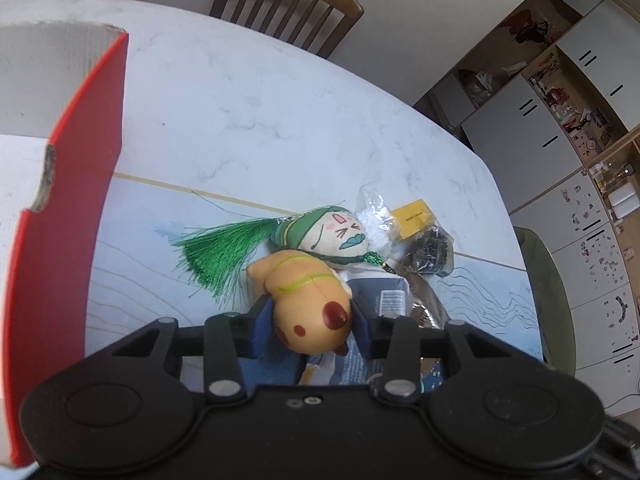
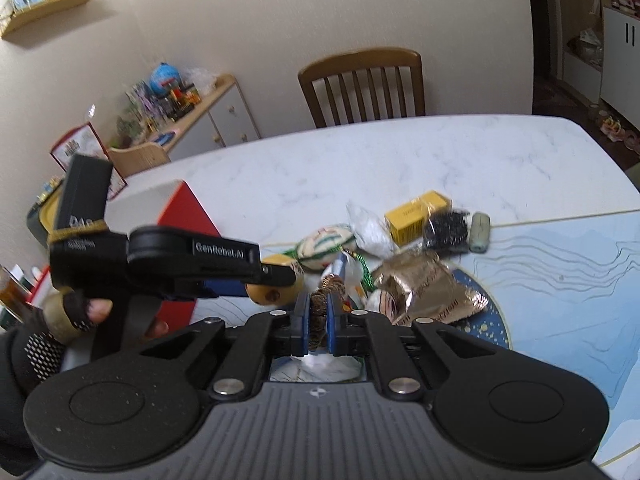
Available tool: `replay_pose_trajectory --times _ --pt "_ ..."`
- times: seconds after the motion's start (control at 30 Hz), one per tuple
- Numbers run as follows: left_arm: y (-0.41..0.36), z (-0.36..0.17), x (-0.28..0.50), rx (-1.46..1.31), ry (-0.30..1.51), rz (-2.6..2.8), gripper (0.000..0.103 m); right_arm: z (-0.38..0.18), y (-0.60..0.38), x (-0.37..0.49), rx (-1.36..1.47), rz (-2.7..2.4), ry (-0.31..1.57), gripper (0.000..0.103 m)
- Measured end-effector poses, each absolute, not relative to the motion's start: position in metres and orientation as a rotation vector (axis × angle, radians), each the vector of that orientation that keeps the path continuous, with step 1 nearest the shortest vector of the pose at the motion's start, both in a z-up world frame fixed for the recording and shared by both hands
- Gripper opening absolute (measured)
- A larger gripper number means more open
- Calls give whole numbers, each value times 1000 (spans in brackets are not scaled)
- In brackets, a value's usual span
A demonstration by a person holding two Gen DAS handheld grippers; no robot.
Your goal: Organize objects
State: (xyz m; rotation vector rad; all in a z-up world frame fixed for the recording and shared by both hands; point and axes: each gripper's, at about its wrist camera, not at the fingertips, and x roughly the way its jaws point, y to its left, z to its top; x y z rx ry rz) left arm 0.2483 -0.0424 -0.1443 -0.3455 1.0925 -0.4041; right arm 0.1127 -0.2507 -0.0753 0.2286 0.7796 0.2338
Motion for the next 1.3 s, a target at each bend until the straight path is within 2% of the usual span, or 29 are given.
replay_pose_trajectory --times 0.57,1.03,1.3 --pt "-26 -109 203 -351 1026 -444 39 -22 -267 79 220 301 681 8" --pt "-22 -106 178 -345 1020 -452 39 -122 -312 73 95 78 928 8" --pt "-28 -107 172 -328 1031 -470 39 -130 -323 56 47 96 943 9"
